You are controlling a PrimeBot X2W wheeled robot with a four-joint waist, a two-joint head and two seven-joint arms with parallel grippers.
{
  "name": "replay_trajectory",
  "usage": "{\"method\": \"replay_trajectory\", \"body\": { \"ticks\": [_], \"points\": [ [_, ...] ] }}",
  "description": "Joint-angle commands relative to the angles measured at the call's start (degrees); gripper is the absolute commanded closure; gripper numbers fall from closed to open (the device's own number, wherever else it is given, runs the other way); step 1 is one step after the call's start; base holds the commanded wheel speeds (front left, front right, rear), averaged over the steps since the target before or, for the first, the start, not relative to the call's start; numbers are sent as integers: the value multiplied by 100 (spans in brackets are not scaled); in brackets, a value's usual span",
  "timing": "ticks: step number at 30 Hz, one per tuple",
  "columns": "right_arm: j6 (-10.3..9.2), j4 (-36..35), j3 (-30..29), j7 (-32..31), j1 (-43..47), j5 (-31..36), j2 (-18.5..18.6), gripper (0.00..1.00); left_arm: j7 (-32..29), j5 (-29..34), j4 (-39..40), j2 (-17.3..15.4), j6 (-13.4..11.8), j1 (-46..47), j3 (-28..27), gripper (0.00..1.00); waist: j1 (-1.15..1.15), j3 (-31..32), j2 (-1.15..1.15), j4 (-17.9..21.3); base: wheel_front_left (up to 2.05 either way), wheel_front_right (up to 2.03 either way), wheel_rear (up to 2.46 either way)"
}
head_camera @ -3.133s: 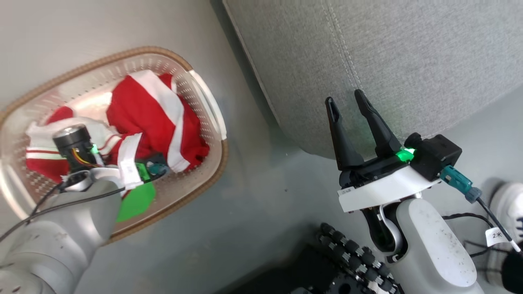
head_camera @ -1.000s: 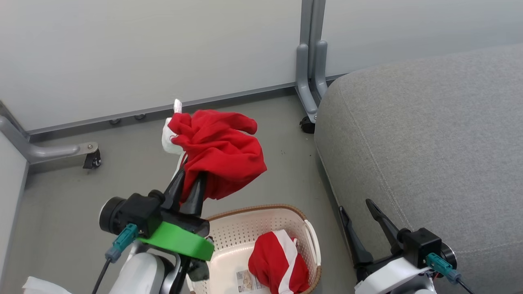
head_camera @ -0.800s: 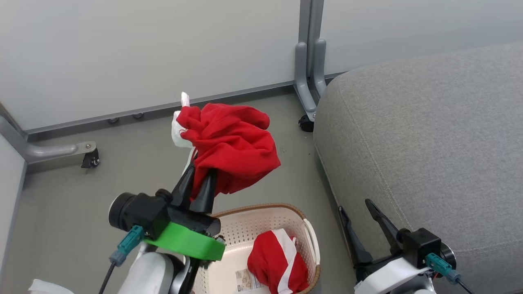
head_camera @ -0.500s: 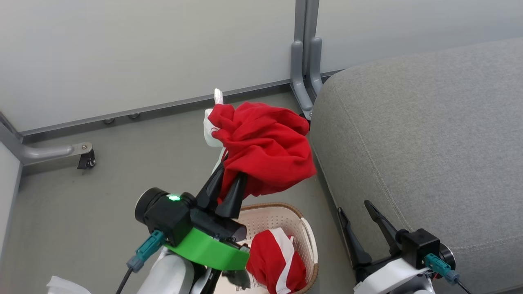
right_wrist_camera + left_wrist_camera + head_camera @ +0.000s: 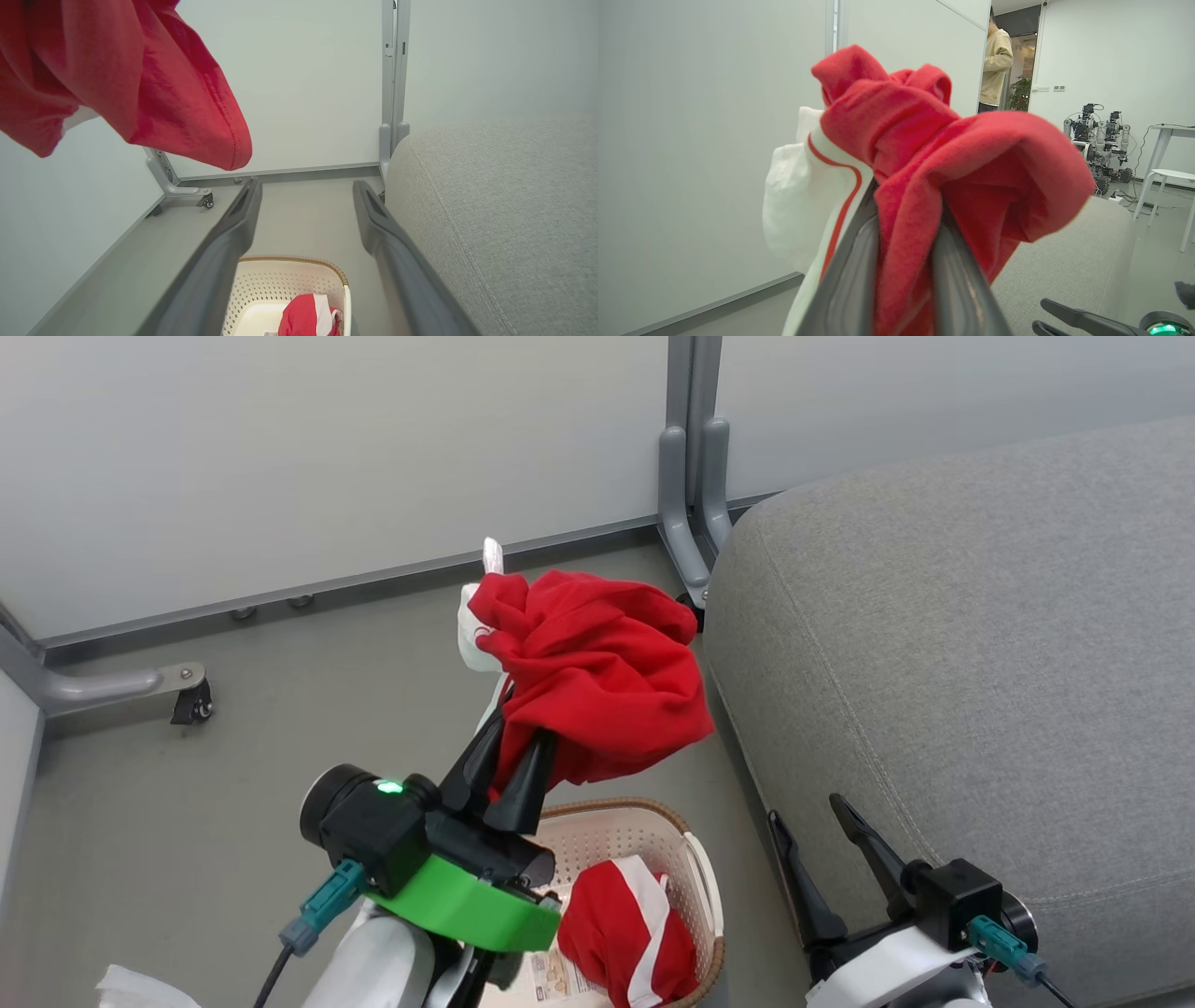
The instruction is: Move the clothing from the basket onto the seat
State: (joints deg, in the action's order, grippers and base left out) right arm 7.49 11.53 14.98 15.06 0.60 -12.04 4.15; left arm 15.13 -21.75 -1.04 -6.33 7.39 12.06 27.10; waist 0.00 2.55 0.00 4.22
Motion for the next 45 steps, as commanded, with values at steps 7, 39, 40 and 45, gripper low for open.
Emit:
{"method": "replay_trajectory", "body": {
  "ticks": [7,39,40,45],
  "points": [
    [0,-169,89,18,-94,-61,22,0,4,-22,-39,-51,13,18,-66,100,0,-15,0,8,0,0,0],
    [0,-902,2143,18,-1387,-701,1248,0,3,-294,-237,-261,14,256,783,100,0,-118,0,-129,0,0,0],
    [0,-879,2181,18,-1424,-687,1253,0,4,-314,-252,-283,14,275,842,100,0,-116,0,-143,0,0,0],
    [0,-755,2325,18,-1593,-672,1258,0,3,-401,-298,-320,14,329,1079,100,0,-110,0,-203,0,0,0]
  ]
}}
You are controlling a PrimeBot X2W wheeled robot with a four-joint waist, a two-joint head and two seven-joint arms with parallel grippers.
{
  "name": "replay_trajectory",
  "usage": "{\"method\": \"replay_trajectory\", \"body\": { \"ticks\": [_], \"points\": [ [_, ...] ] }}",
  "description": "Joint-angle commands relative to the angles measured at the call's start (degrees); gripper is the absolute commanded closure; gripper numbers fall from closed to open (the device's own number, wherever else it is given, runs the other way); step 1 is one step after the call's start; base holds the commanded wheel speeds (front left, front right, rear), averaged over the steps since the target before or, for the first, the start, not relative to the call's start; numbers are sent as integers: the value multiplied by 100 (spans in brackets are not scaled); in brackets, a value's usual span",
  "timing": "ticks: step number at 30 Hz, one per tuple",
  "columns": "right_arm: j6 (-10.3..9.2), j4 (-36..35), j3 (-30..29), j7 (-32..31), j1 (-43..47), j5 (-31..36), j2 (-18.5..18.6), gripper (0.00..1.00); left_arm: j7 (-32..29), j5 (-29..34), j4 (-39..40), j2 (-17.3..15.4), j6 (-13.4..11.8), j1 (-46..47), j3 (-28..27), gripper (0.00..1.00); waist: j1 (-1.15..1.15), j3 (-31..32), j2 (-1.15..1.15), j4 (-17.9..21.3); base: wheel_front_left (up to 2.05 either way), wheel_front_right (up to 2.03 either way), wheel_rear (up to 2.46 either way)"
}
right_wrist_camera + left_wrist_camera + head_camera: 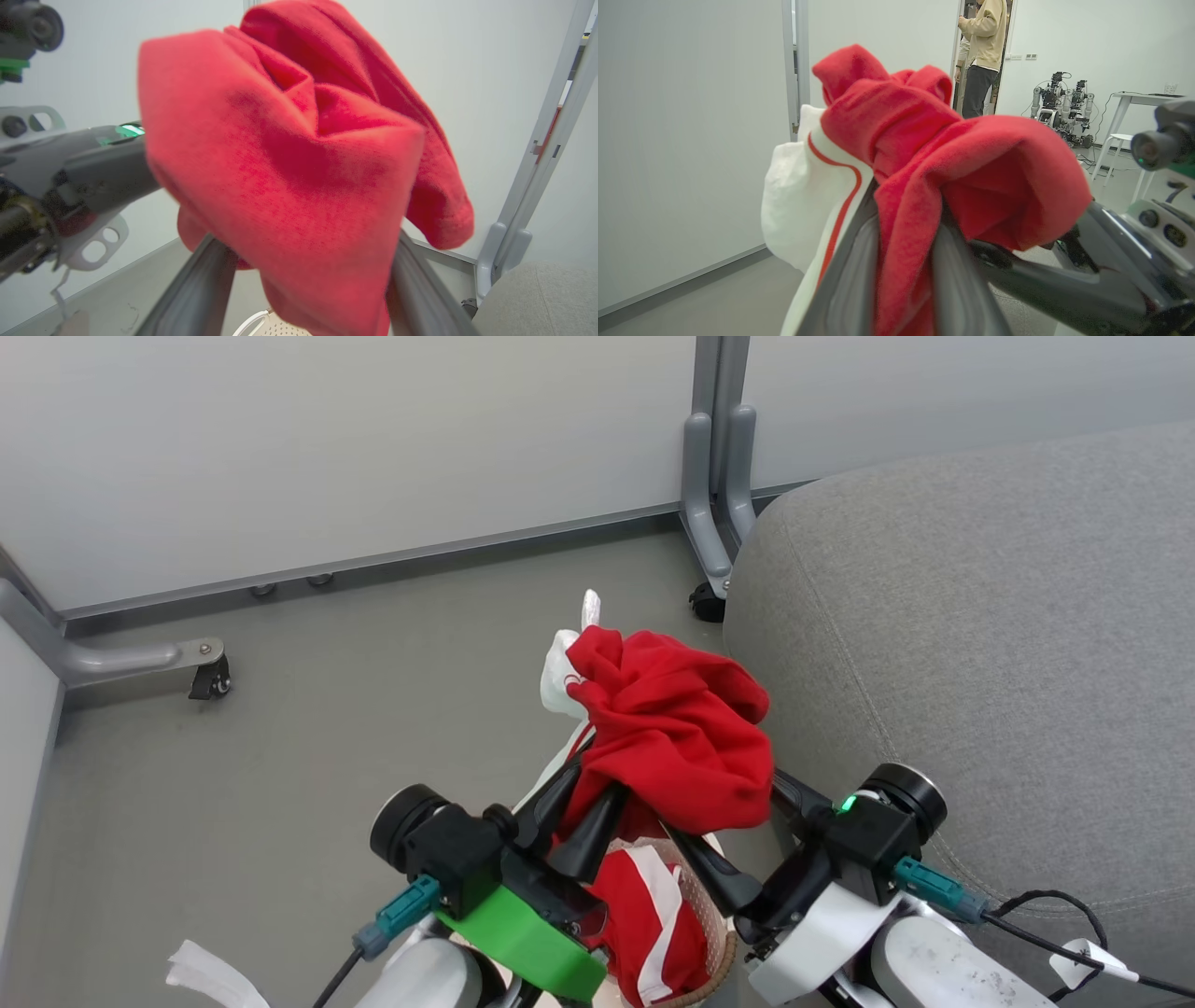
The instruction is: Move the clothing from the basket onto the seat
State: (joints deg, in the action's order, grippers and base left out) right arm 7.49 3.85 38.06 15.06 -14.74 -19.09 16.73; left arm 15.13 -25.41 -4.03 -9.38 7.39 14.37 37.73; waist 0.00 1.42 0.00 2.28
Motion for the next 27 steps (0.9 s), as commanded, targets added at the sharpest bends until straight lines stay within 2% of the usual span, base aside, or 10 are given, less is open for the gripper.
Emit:
{"method": "replay_trajectory", "body": {
  "ticks": [1,16,18,19,27],
  "points": [
    [0,50,52,18,-92,45,0,0,3,-54,-11,-20,14,104,67,100,0,6,0,-22,0,0,0],
    [1,203,268,25,-274,14,-175,0,-5,-312,-209,-125,16,207,712,100,0,79,0,-138,0,0,0],
    [2,190,276,25,-281,-17,-175,64,-6,-329,-218,-134,16,223,735,100,0,70,0,-141,0,0,0],
    [2,188,279,25,-291,-36,-171,100,-6,-343,-223,-136,16,230,744,100,0,66,0,-142,0,0,0],
    [1,91,177,34,-291,-14,-187,100,-10,-351,-312,-161,15,241,728,100,0,34,0,-132,0,0,0]
  ]
}}
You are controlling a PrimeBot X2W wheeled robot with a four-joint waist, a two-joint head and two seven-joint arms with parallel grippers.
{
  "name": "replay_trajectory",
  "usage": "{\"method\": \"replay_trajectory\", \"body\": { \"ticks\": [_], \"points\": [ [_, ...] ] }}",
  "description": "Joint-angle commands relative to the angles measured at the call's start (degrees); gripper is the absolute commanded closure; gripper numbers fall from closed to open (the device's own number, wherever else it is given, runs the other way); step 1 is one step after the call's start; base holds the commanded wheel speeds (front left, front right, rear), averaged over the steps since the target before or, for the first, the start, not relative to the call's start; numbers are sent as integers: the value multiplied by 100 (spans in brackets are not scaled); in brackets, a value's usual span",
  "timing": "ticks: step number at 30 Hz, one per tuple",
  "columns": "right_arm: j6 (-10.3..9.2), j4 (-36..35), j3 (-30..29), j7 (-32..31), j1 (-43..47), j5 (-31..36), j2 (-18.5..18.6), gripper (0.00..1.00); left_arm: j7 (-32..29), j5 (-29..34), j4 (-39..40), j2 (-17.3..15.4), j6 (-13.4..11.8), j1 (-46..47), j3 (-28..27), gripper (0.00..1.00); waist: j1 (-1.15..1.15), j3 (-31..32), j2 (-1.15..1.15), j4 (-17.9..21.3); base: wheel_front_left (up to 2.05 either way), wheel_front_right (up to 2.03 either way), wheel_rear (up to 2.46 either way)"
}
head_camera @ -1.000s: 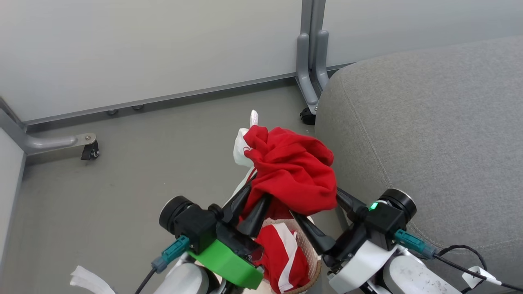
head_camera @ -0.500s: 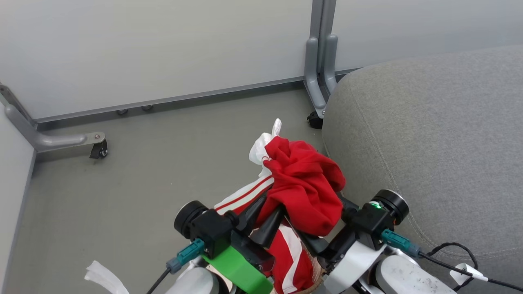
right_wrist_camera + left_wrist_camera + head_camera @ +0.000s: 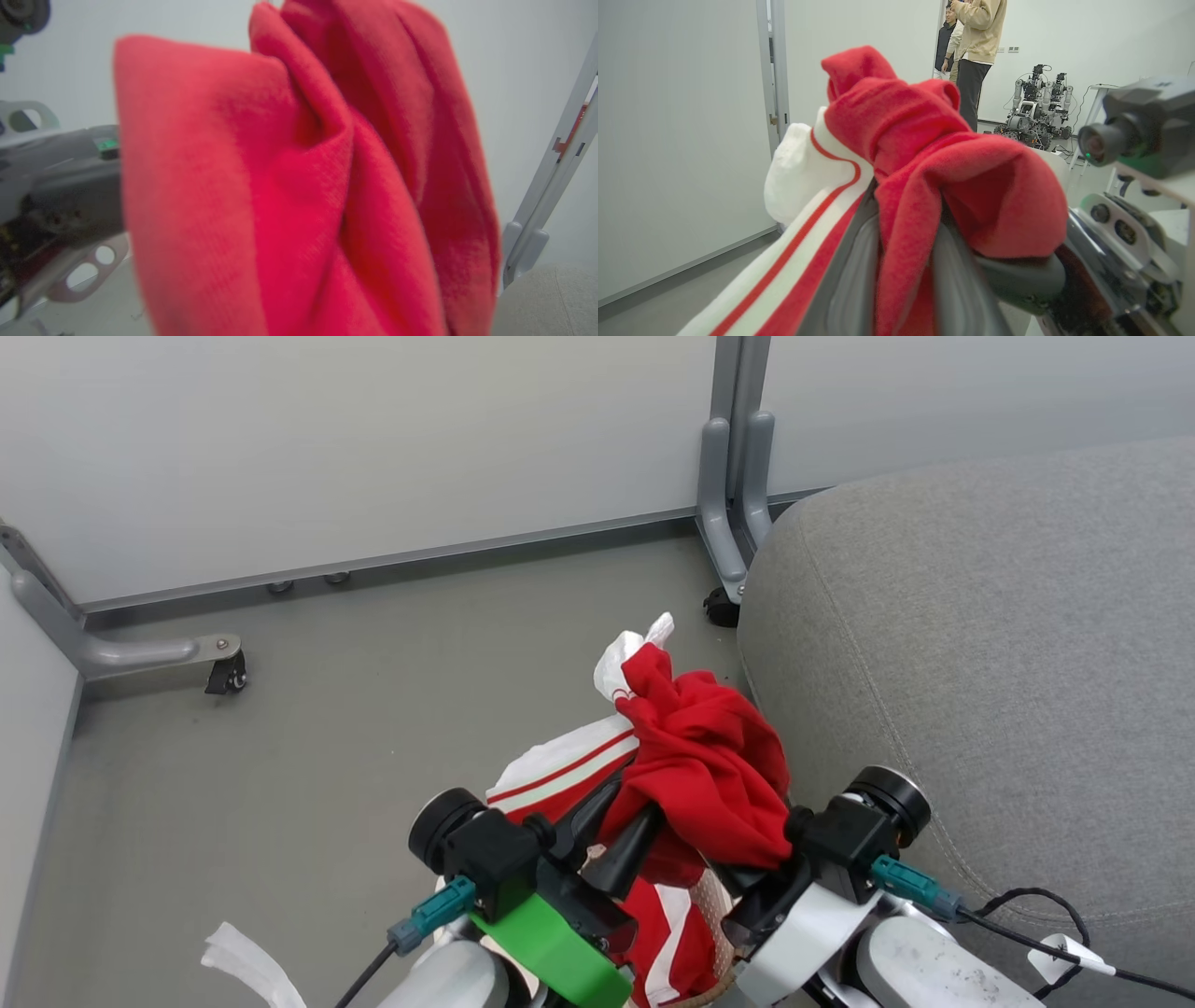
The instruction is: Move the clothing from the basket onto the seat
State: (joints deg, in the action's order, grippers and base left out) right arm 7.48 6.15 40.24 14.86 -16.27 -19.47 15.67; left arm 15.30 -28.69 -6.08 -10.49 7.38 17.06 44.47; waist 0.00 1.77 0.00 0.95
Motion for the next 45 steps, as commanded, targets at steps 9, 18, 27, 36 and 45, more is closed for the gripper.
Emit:
{"method": "replay_trajectory", "body": {
  "ticks": [9,18,27,36,45],
  "points": [
    [2,-232,-179,66,-38,54,-116,100,-34,-12,-145,-50,16,-37,1,100,0,-7,0,15,0,0,0],
    [1,-278,-241,66,7,65,-123,100,-35,-6,-162,-53,15,-59,-1,100,0,4,0,26,0,0,0],
    [1,-282,-263,66,61,68,-119,100,-34,-1,-135,-45,15,-86,-42,100,0,21,0,20,0,0,0],
    [1,-301,-481,50,200,48,-177,100,-19,75,-124,103,2,-193,-487,0,0,42,0,1,0,0,0],
    [1,-458,-1071,39,531,166,-300,100,-18,292,-226,-116,3,-570,-1154,0,0,118,0,-132,0,0,0]
  ]
}}
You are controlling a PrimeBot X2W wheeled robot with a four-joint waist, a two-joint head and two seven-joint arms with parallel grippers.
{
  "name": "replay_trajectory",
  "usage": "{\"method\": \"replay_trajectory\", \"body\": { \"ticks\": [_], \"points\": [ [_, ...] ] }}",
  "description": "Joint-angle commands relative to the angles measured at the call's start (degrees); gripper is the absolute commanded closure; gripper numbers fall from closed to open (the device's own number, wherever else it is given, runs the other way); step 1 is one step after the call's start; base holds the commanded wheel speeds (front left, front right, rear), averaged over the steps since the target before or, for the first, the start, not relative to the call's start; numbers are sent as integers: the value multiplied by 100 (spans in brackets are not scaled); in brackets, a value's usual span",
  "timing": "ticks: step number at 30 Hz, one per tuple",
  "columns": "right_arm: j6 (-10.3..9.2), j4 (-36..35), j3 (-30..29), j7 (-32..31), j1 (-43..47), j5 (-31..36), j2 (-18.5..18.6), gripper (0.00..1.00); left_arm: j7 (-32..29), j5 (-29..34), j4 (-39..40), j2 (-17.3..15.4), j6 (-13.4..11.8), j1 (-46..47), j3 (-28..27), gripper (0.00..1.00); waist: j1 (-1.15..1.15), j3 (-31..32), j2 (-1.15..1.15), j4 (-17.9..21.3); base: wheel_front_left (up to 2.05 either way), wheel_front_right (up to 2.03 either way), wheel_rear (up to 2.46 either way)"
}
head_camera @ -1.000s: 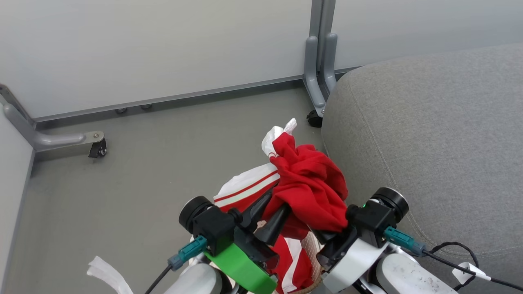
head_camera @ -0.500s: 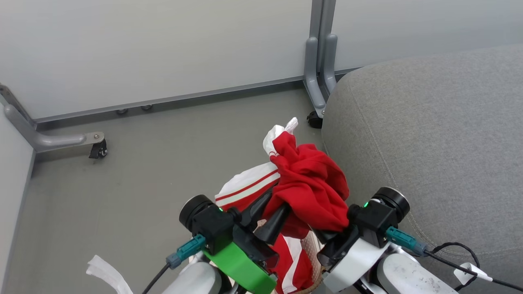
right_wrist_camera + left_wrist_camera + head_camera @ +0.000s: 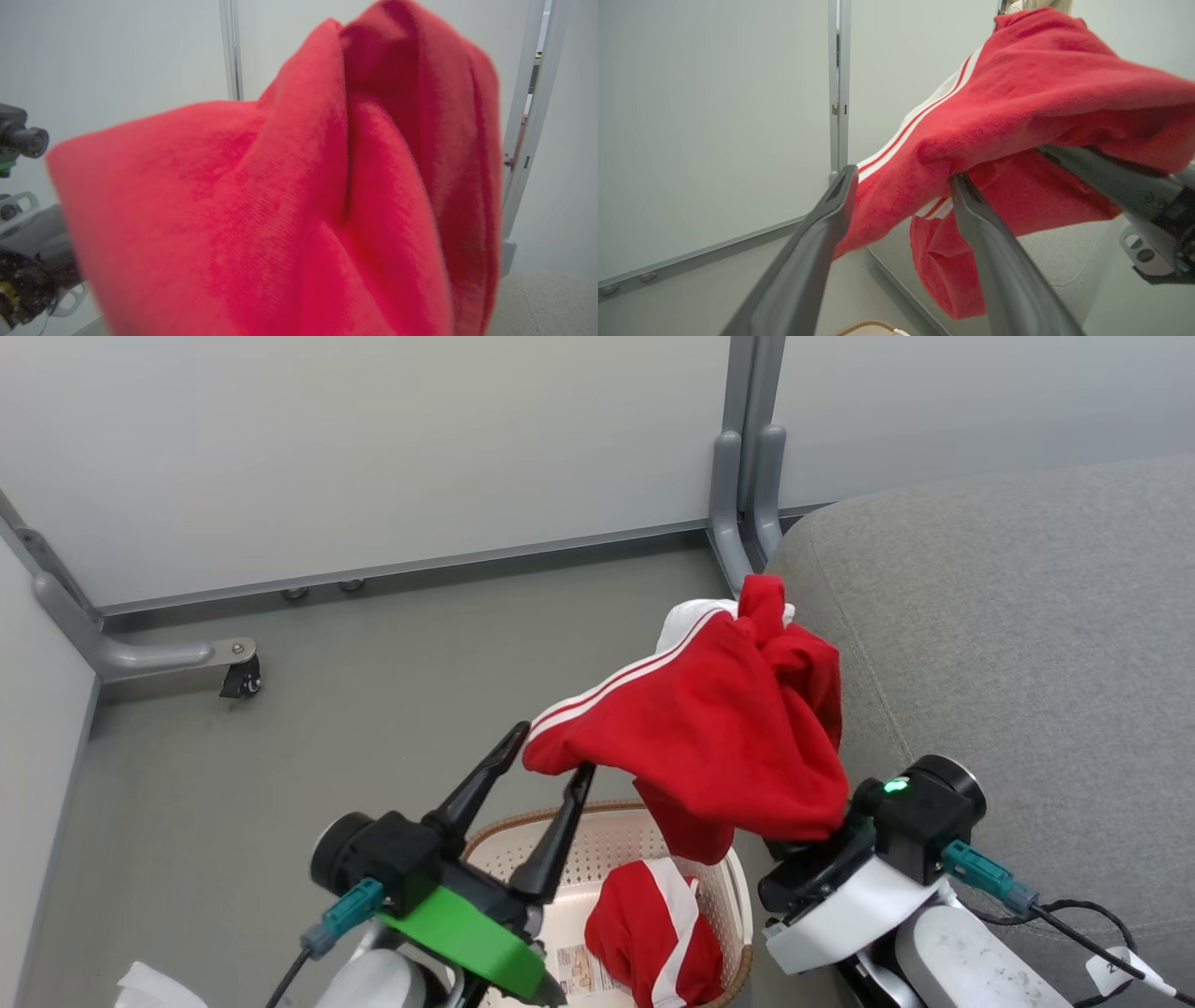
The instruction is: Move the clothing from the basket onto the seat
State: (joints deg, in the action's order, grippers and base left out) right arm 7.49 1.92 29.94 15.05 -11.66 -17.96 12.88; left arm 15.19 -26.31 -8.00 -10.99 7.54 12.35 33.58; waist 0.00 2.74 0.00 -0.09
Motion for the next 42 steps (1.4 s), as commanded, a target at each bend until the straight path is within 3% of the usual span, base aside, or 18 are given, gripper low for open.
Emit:
{"method": "replay_trajectory", "body": {
  "ticks": [1,10,24,30,42],
  "points": [
    [0,-43,-114,20,109,28,-34,100,-7,66,-62,-88,-14,-157,-158,0,0,31,0,-46,0,0,0],
    [0,-202,-750,20,429,143,-71,100,-7,98,-498,-128,-14,-761,-1102,0,0,105,0,-258,0,0,0],
    [0,-347,-1575,20,839,219,-234,100,-6,666,-1667,321,-14,-1343,-2627,0,0,173,0,-376,0,0,0],
    [0,-395,-1815,20,971,223,-327,100,-5,1009,-1698,533,-24,-1464,-3158,0,0,195,0,-346,0,0,0],
    [0,-358,-1863,20,982,197,-422,100,-6,939,-1458,739,-4,-1504,-3233,0,0,184,0,-348,0,0,0]
  ]
}}
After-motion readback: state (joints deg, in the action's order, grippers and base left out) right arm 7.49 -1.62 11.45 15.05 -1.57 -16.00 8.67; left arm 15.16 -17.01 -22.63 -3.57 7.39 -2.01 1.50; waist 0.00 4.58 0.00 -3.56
